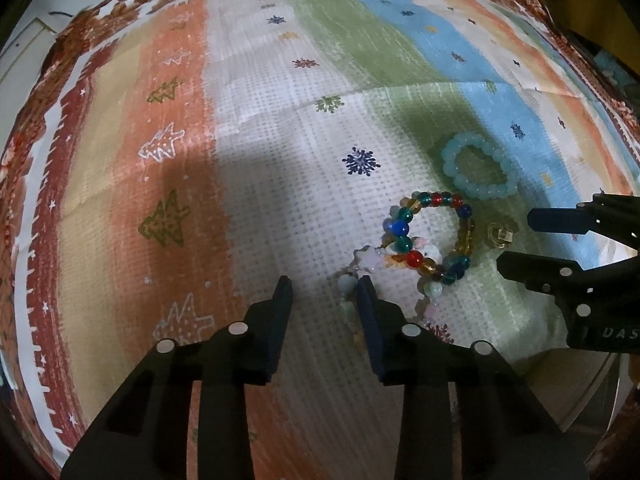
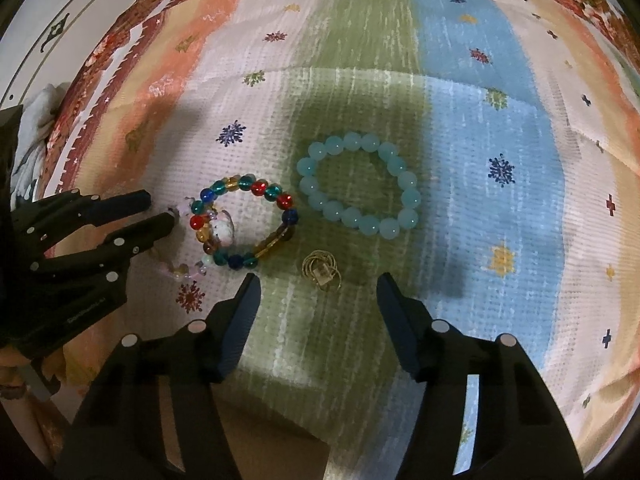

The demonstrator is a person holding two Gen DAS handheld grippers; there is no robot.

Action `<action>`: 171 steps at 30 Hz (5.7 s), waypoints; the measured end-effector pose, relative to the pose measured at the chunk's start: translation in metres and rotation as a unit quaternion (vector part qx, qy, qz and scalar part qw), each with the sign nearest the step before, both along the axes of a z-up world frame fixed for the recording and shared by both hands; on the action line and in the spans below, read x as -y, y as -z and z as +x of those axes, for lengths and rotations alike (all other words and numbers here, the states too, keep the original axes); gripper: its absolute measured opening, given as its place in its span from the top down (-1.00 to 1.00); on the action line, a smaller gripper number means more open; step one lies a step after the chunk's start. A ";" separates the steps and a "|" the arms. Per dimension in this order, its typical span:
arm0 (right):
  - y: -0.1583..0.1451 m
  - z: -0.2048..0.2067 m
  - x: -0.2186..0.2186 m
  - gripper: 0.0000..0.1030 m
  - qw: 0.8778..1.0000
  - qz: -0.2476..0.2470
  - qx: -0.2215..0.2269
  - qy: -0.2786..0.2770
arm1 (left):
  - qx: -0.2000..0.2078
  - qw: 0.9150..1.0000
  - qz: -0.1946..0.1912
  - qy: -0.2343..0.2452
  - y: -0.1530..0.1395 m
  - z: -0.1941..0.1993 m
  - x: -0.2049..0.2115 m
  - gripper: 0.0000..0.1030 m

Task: Organize jewelry
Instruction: 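Grasp the white crystal bracelet with the left tool while the right tool grasps the gold ring, then carry the crystal bracelet and gold ring into the tin box and open both tools, then withdraw both open tools from the box over the two remaining bracelets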

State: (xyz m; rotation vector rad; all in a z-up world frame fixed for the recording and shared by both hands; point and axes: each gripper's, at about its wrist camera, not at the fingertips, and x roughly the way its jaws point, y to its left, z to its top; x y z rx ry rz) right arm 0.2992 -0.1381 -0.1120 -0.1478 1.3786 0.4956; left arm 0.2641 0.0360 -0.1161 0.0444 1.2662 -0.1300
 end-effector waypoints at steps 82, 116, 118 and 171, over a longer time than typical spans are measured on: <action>-0.075 -0.059 0.012 0.82 0.992 -0.004 0.123 -0.038 | 0.122 0.988 -0.090 0.001 -0.096 -0.057 0.004 0.81; -0.112 -0.133 0.029 0.82 0.984 0.064 0.155 -0.060 | 0.188 0.971 -0.138 0.055 -0.138 -0.129 0.035 0.81; -0.112 -0.137 0.030 0.82 0.984 0.066 0.153 -0.059 | 0.188 0.970 -0.141 0.061 -0.137 -0.132 0.037 0.81; -0.085 -0.128 0.050 -0.37 0.990 0.044 0.133 -0.004 | 0.145 0.989 -0.031 0.015 -0.089 -0.119 0.034 -0.09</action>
